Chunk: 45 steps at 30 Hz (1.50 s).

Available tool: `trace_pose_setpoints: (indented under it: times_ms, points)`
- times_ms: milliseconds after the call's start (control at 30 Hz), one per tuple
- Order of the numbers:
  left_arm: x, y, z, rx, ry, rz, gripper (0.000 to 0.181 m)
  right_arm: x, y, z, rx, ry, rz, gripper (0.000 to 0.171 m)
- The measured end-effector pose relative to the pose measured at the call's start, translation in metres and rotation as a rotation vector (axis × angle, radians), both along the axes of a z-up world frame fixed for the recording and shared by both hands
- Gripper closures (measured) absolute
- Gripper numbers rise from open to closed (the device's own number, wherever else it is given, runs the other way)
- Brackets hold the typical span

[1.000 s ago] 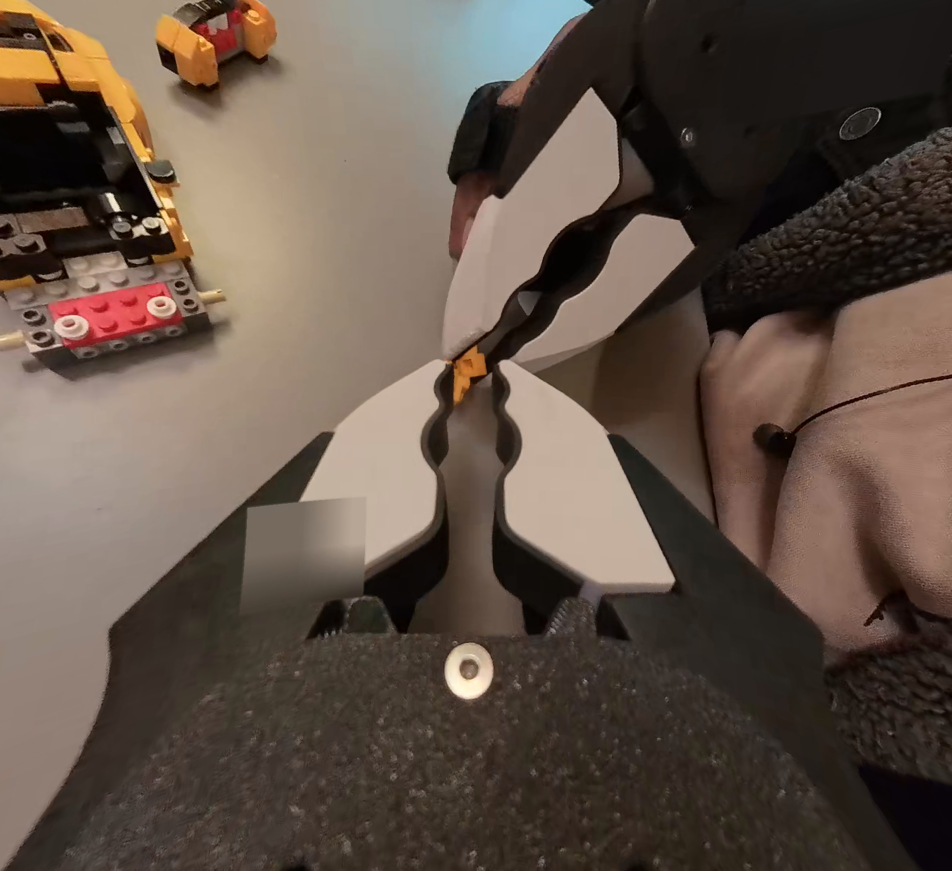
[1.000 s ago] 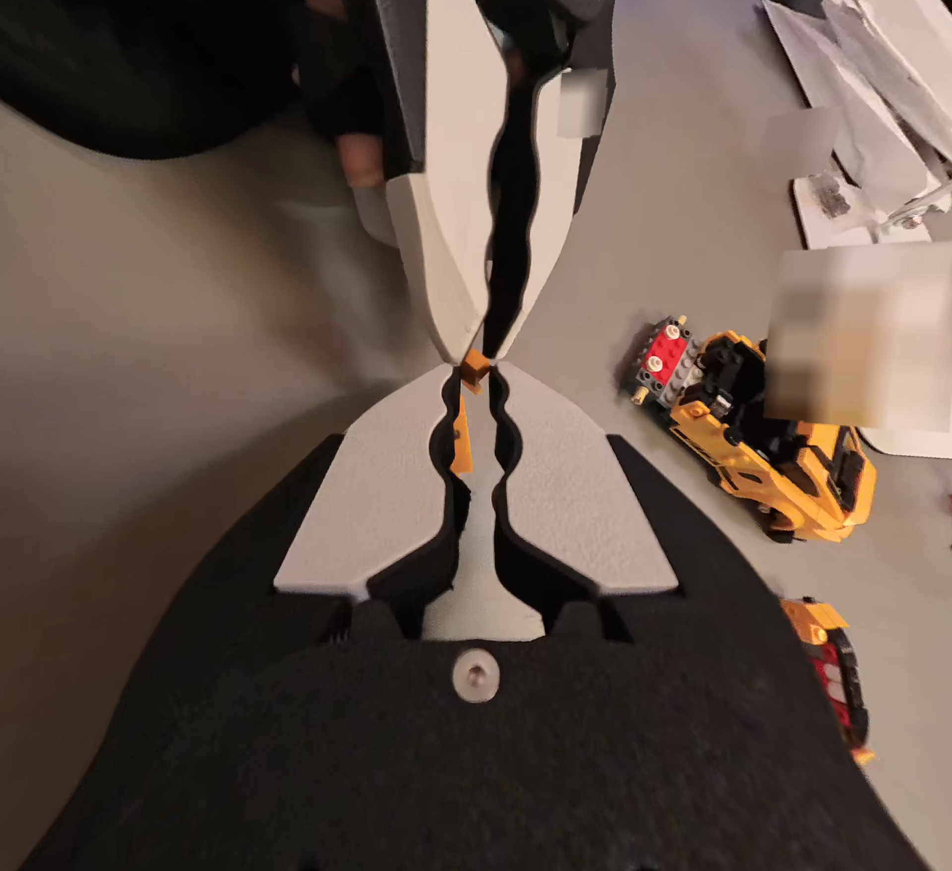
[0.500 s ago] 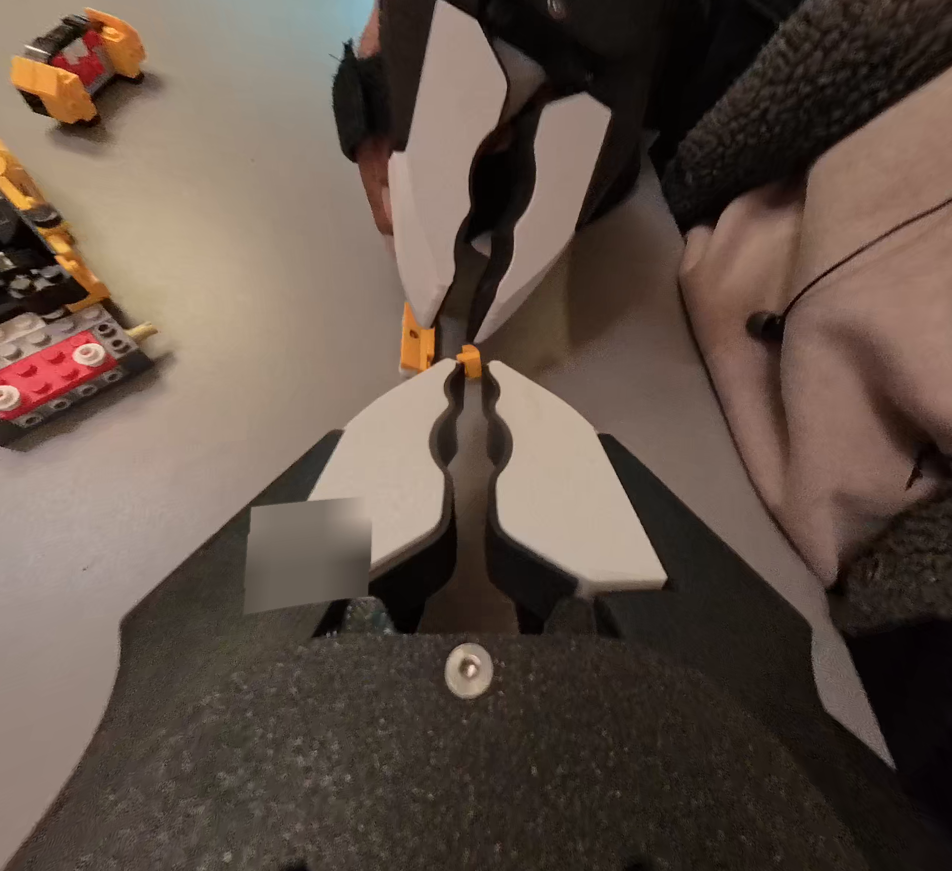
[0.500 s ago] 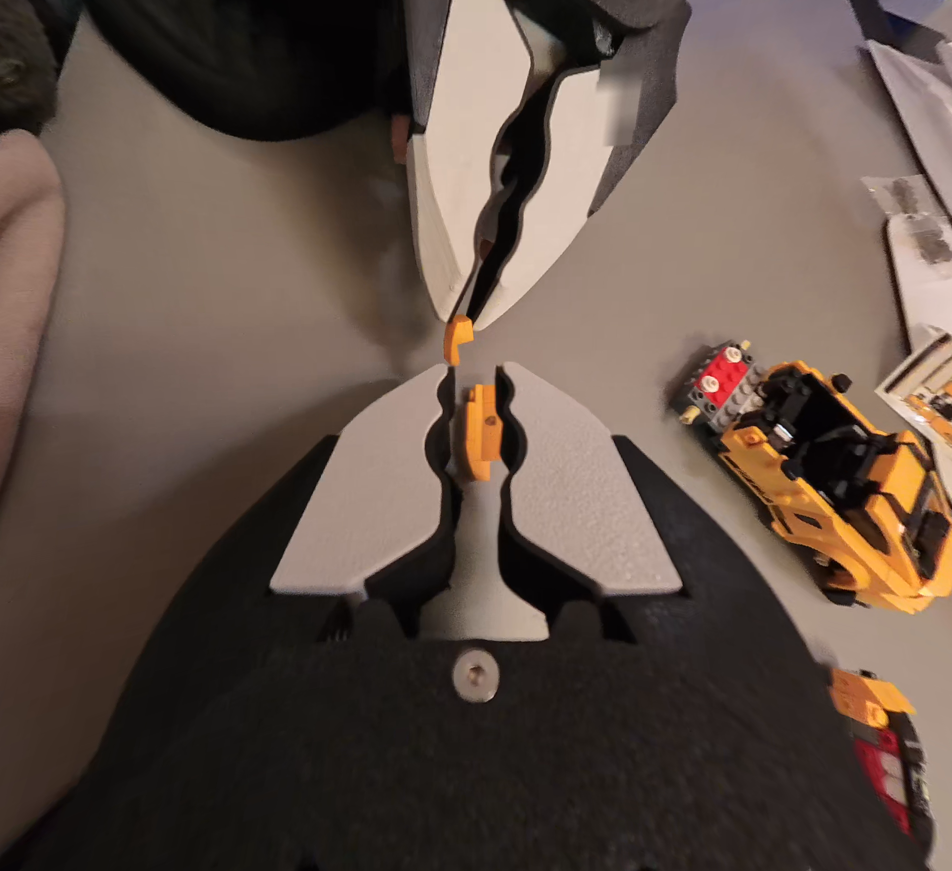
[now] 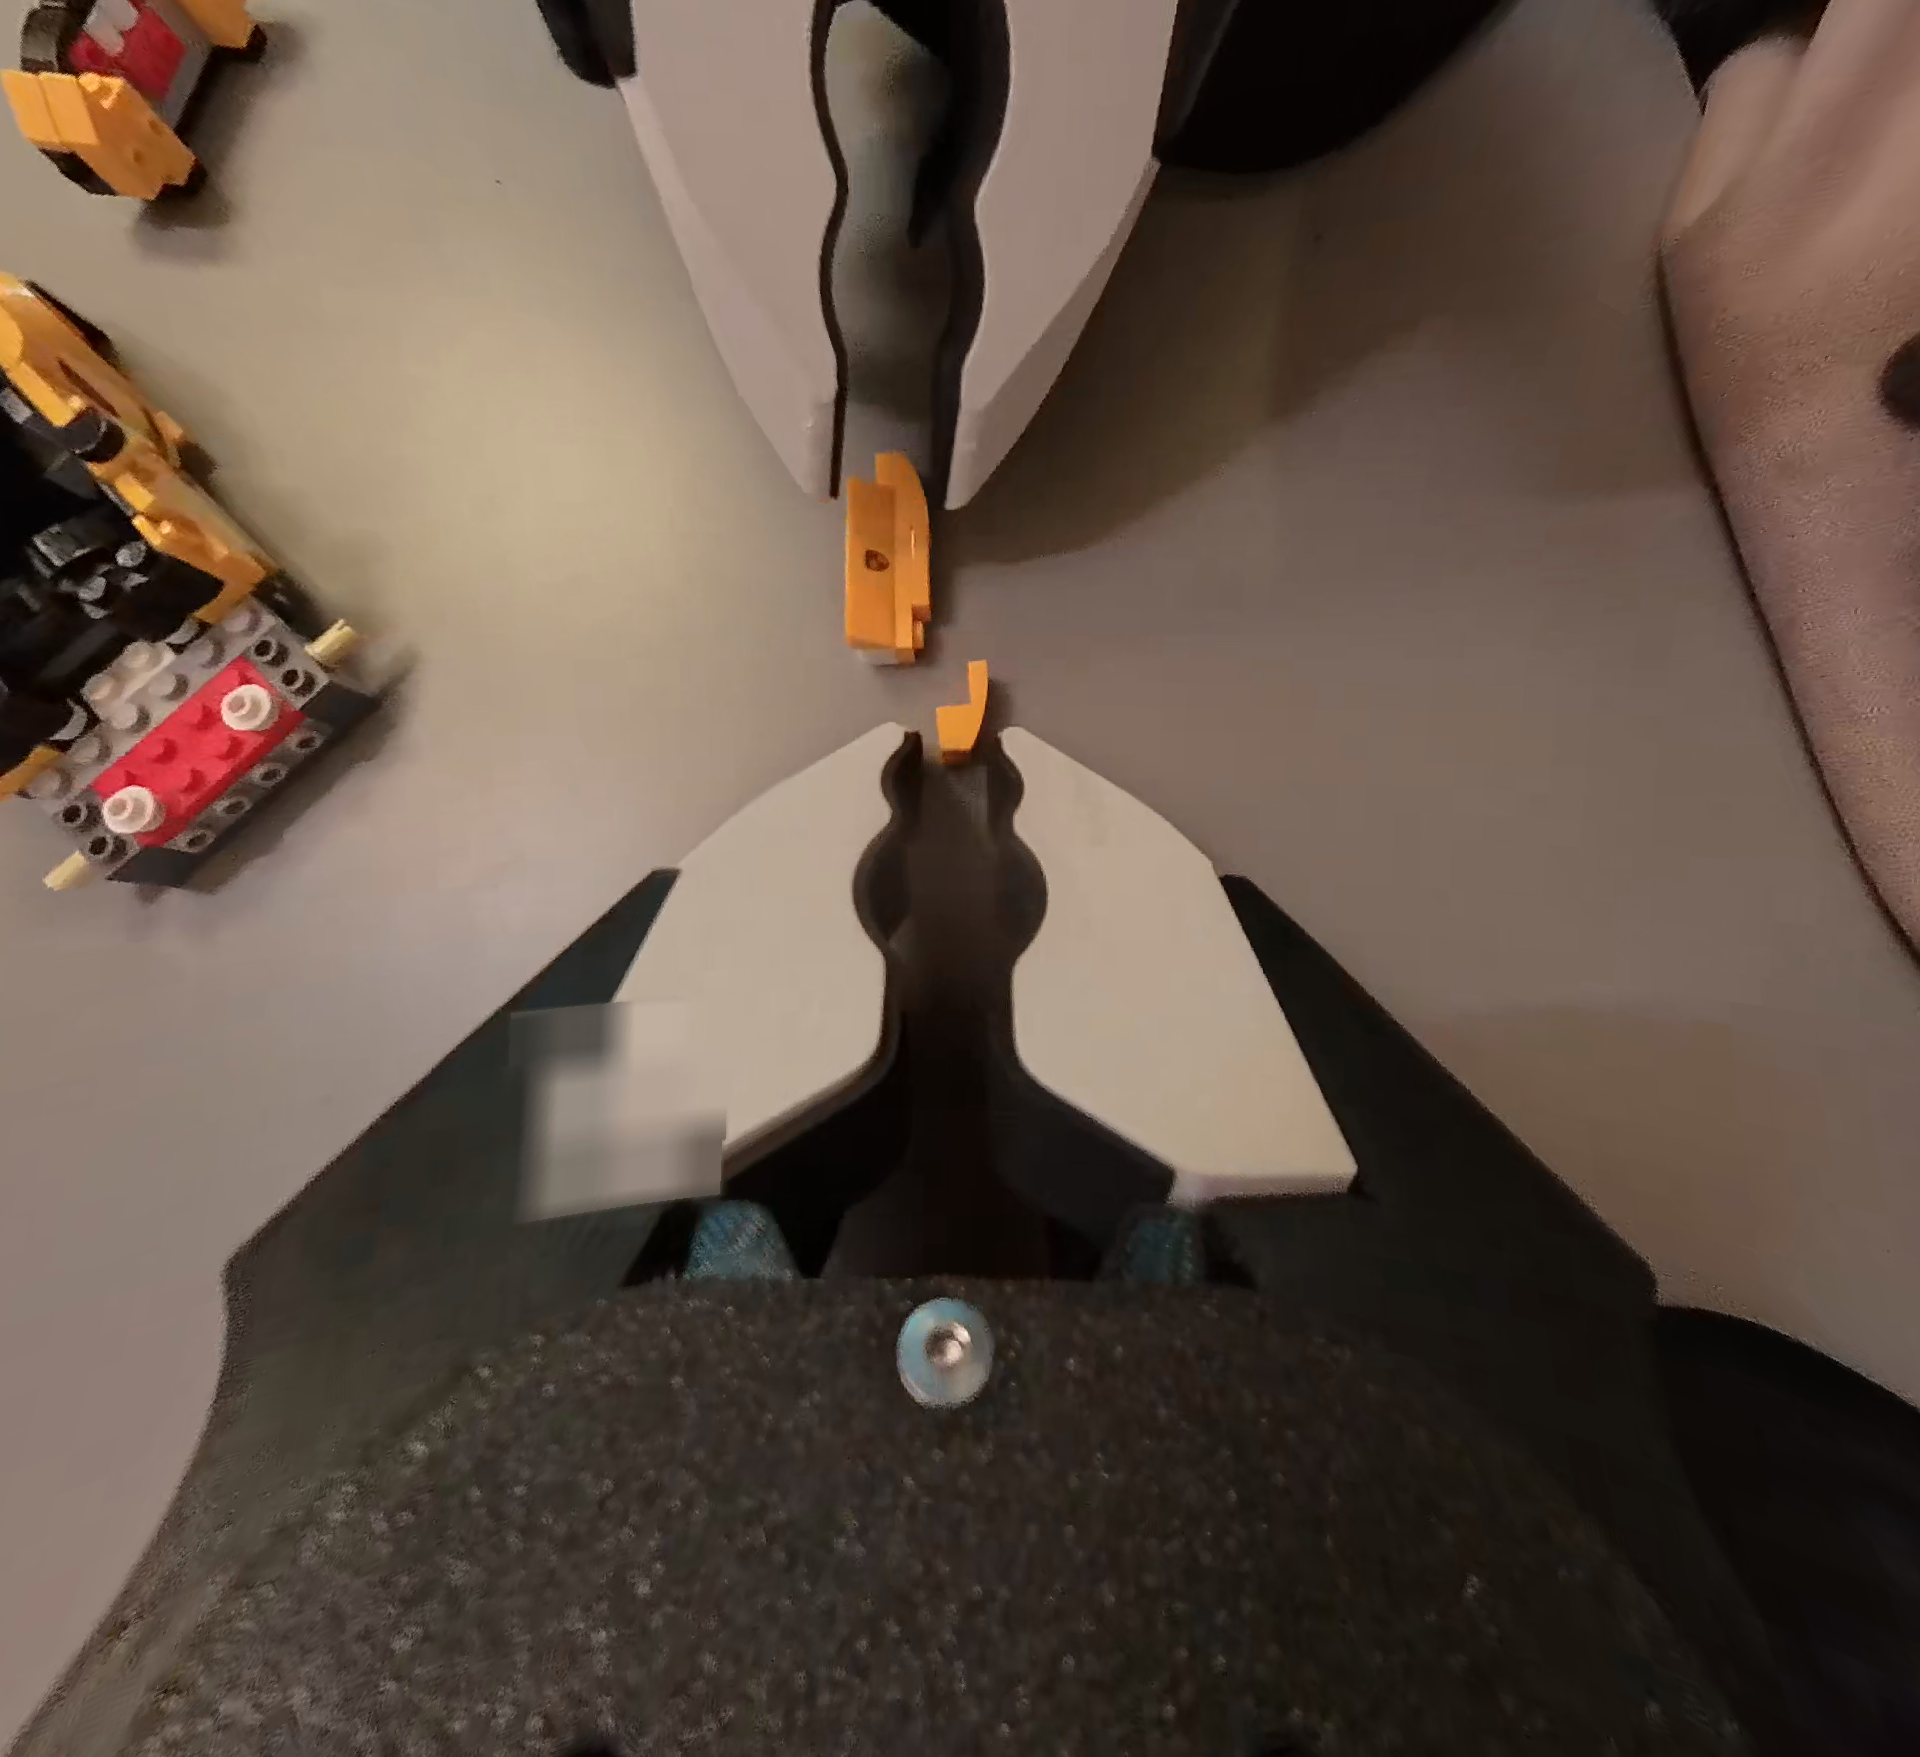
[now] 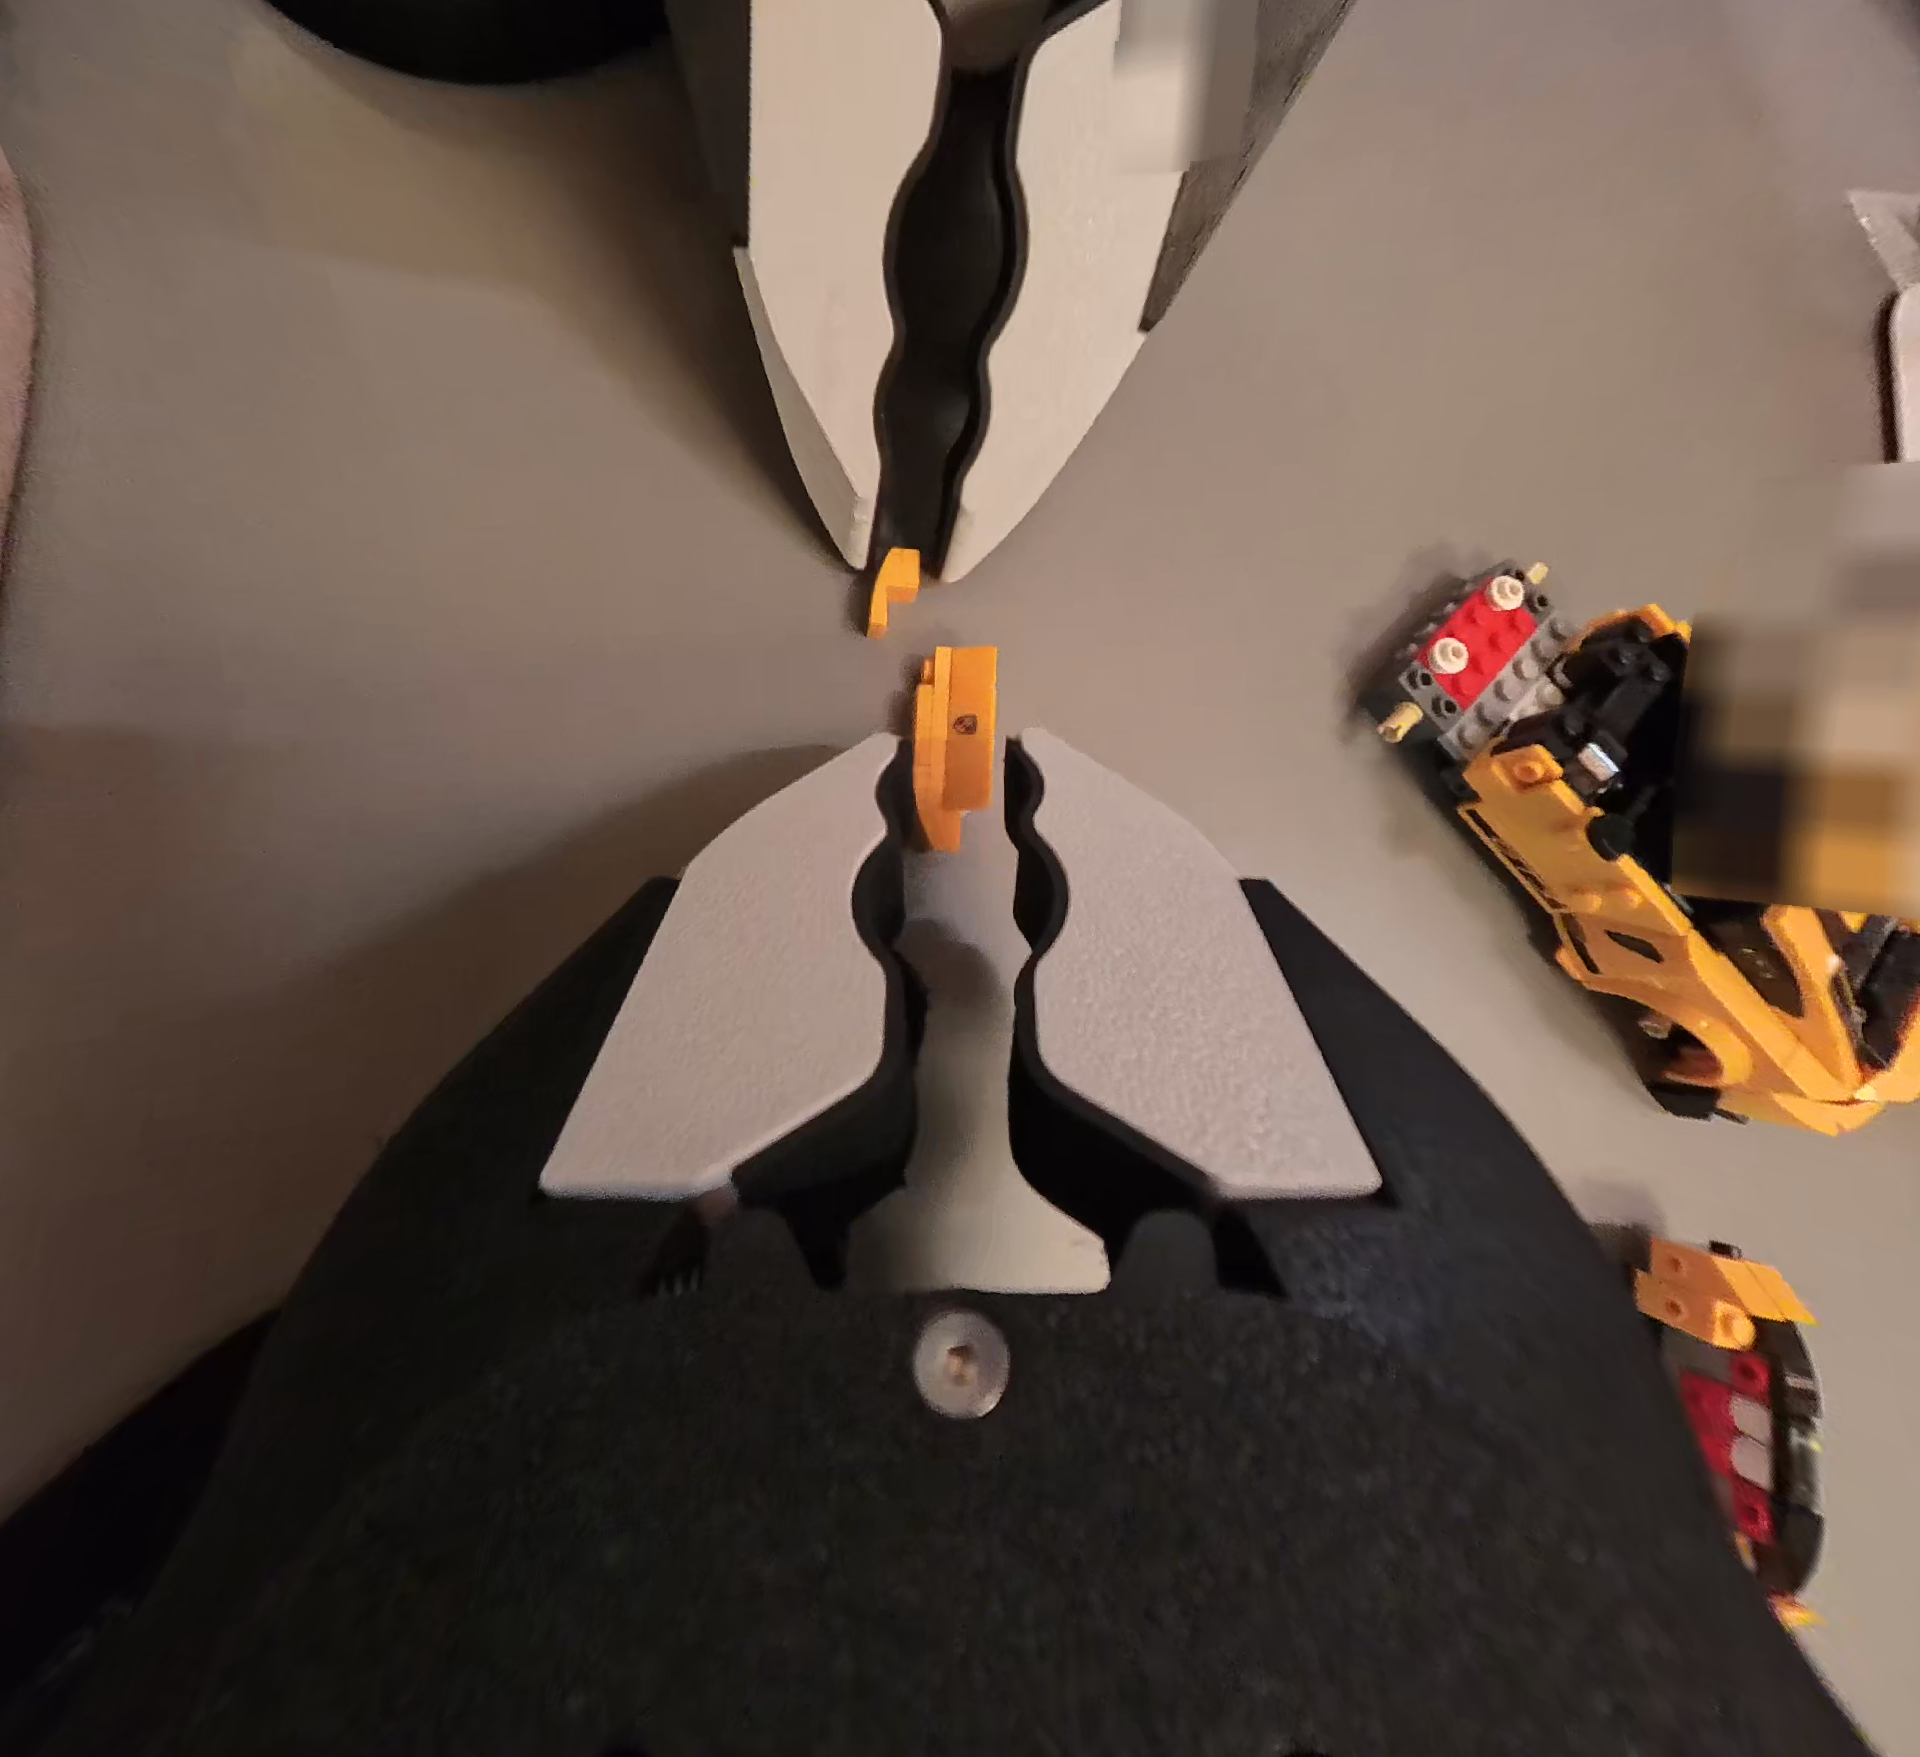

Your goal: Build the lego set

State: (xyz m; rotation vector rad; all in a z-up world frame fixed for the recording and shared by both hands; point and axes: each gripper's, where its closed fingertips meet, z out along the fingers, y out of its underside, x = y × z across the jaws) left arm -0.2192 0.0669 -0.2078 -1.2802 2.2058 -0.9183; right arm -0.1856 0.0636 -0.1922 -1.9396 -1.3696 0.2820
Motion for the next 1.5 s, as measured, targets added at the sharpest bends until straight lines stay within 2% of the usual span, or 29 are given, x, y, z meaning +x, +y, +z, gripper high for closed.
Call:
trace_pose_setpoints:
  times_ms: [200,333,633,800,1100,1500]
  points:
    - [0.001,0.000,0.000,0.010,0.003,0.016,0.166,0.002,0.000,-0.006,-0.034,-0.011,-0.010,0.154]
    - [0.004,0.000,0.000,0.027,-0.002,0.019,0.173,0.002,0.000,-0.011,-0.078,-0.003,-0.016,0.154]
    - [0.009,0.001,0.000,0.066,-0.018,0.025,0.173,-0.004,0.000,-0.011,-0.123,0.004,-0.008,0.156]
    - [0.010,0.002,0.001,0.081,-0.023,0.034,0.171,-0.005,-0.001,-0.011,-0.128,0.004,-0.003,0.156]
    - [0.017,0.003,0.003,0.110,-0.053,0.047,0.153,-0.006,-0.003,-0.012,-0.137,-0.004,0.001,0.156]
    - [0.021,-0.002,0.003,0.114,-0.060,0.034,0.158,-0.006,-0.004,-0.012,-0.148,-0.011,0.002,0.156]
